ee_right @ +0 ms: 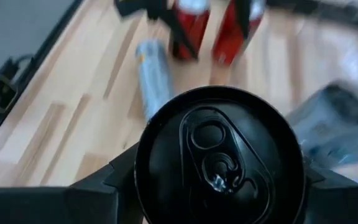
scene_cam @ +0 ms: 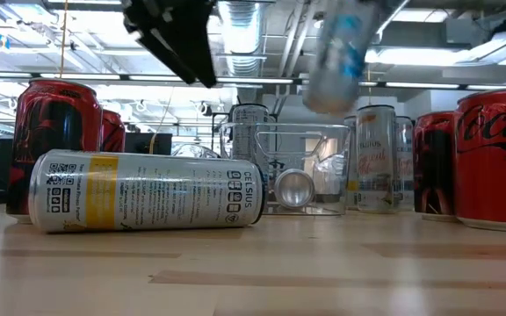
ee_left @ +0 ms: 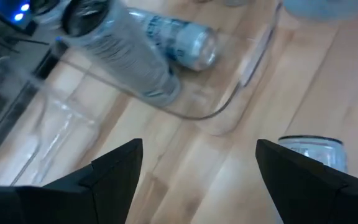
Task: Sort soda cans
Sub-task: Put the white blue soda can into the middle transparent bin
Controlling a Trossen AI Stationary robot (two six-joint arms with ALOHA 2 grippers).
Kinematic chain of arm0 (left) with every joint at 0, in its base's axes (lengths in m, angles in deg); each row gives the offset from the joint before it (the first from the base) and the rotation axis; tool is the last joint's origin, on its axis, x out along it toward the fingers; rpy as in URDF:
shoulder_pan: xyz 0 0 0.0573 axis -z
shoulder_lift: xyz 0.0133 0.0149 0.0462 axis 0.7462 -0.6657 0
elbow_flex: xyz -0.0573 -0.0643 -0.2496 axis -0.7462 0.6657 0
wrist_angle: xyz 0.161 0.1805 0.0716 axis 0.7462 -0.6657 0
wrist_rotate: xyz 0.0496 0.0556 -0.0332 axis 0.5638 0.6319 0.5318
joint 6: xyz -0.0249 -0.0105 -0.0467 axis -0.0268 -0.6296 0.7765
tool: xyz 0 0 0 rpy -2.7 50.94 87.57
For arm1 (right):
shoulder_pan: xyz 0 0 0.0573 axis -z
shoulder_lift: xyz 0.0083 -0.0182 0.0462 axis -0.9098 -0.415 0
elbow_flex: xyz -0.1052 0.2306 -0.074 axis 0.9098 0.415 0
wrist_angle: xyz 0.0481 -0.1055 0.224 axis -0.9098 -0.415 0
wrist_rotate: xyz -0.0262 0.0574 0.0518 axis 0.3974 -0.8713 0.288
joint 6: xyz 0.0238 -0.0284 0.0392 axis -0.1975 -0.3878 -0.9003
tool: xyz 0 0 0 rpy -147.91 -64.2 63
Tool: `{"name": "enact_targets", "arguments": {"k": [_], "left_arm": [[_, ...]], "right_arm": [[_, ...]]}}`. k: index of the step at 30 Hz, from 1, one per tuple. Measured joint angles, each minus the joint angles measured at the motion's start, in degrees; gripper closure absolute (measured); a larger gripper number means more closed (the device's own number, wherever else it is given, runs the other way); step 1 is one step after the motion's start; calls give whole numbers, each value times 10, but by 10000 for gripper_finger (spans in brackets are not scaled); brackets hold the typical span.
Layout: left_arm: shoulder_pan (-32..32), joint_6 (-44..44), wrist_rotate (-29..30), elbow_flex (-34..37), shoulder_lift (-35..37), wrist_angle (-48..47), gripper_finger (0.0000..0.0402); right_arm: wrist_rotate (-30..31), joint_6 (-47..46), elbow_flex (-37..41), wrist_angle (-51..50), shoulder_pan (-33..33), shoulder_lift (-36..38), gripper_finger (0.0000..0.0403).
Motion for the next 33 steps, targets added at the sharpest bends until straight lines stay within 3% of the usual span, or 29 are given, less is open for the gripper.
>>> {"name": "enact_targets", "arguments": {"k": [5, 11, 19, 26, 31, 33], "left_arm": [[25, 58, 27, 0, 10, -52, 96], [48, 122, 47, 0, 10, -91, 96], [76, 175, 55, 0, 9, -122, 96], [92, 204, 66, 0, 9, -136, 96], [102, 225, 73, 16, 9, -148, 96], [102, 240, 76, 26, 9, -151, 96]], "right_arm": [[0, 65, -35, 42, 54, -16, 148], [-49, 96, -59, 40, 121, -119, 148], [-121, 105, -87, 69, 157, -225, 148], [-134, 113, -97, 81, 166, -277, 146], [-133, 118, -98, 95, 166, -281, 41], [-133, 118, -98, 96, 167, -274, 18]]}}
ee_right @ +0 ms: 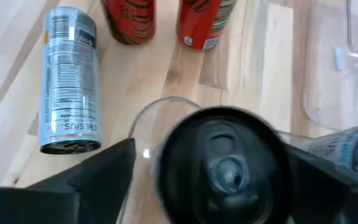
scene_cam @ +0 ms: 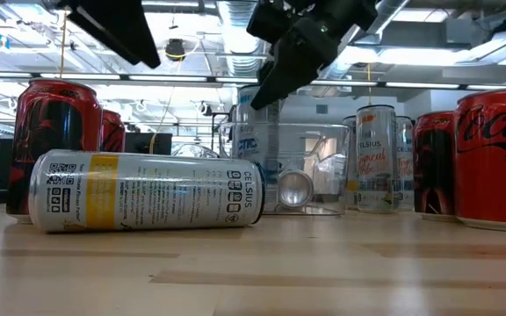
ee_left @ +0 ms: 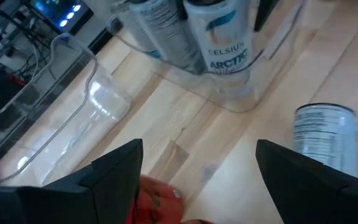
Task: Sort soda cans
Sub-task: Put the white blue soda can into the middle transparent bin, then adjust the white blue soda can
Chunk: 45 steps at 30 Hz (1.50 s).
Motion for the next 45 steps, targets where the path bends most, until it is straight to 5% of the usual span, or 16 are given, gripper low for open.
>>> {"name": "enact_targets", "arguments": {"k": [11, 22, 29, 45], "left_arm": [[4, 62, 0, 51, 0, -4, 96], [9, 62, 10, 57, 0, -9, 96], [9, 63, 10, 57, 0, -8, 96], [3, 61, 9, 57, 0, -11, 96]], "right_arm": [[1, 17, 0, -50, 7, 96, 44], [4, 41, 1, -103, 111, 182, 59], [-56, 45, 2, -146, 214, 89, 121], [-54, 85, -34, -143, 220, -56, 305]]}}
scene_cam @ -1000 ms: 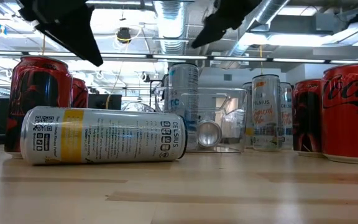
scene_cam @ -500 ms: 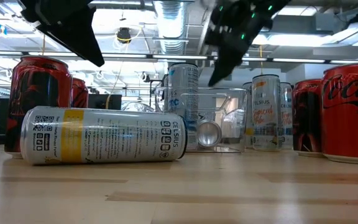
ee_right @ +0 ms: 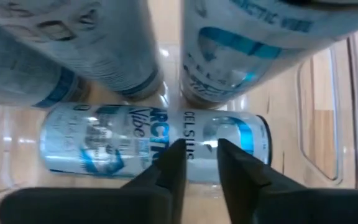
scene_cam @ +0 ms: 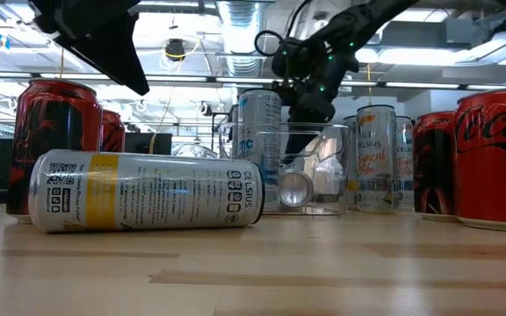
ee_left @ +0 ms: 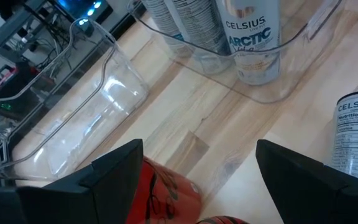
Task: Sort soda cans
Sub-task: Adjust the white blue soda can
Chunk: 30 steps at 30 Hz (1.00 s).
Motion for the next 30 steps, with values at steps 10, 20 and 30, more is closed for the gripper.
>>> {"name": "enact_targets", "arguments": {"k": [10, 20, 30], "left_arm": [[-9, -4, 0, 0, 0, -5, 95], [-36, -40, 0, 0, 0, -7, 95], [-59, -54, -1, 0, 0, -10, 95]], "right_arm": [[74, 1, 0, 60, 8, -8, 394], [98, 7, -2, 69, 15, -51, 401], [119, -1, -2, 80, 15, -60, 402]]}}
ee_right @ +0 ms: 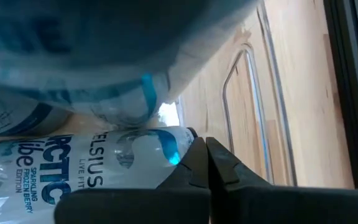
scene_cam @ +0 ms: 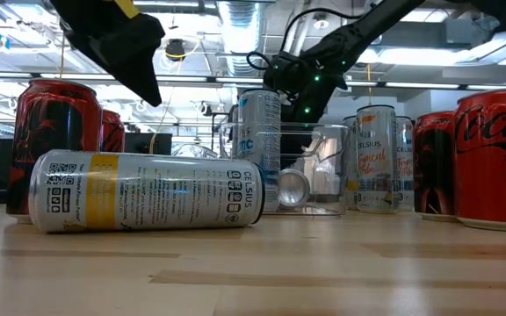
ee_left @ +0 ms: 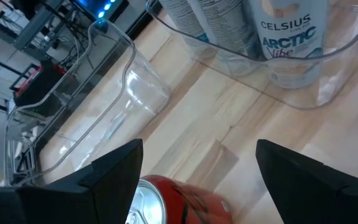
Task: Sort soda cans
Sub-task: Adjust the white blue soda can
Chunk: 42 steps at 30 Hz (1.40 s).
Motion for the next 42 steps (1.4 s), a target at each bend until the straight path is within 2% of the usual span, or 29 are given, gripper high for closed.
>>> {"name": "enact_targets", "arguments": {"k": [6, 13, 19, 26, 31, 42], "left_arm": [[-1, 3, 0, 0, 0, 0, 95], [-1, 7, -7, 0, 0, 0, 95], [-1, 1, -9, 0, 0, 0, 95], [-1, 3, -9, 0, 0, 0, 95], [1, 6, -9, 0, 0, 0, 95], [8, 7, -9, 0, 0, -3, 95]], "right_arm": [[10, 0, 0, -13, 0, 1, 402], [-1, -3, 0, -89, -19, 10, 403], [-30, -12, 6, -124, -44, 53, 403], [-35, -15, 4, -102, -50, 100, 403], [-33, -22, 3, -96, -38, 98, 403], [-26, -20, 8, -91, -27, 26, 403]]}}
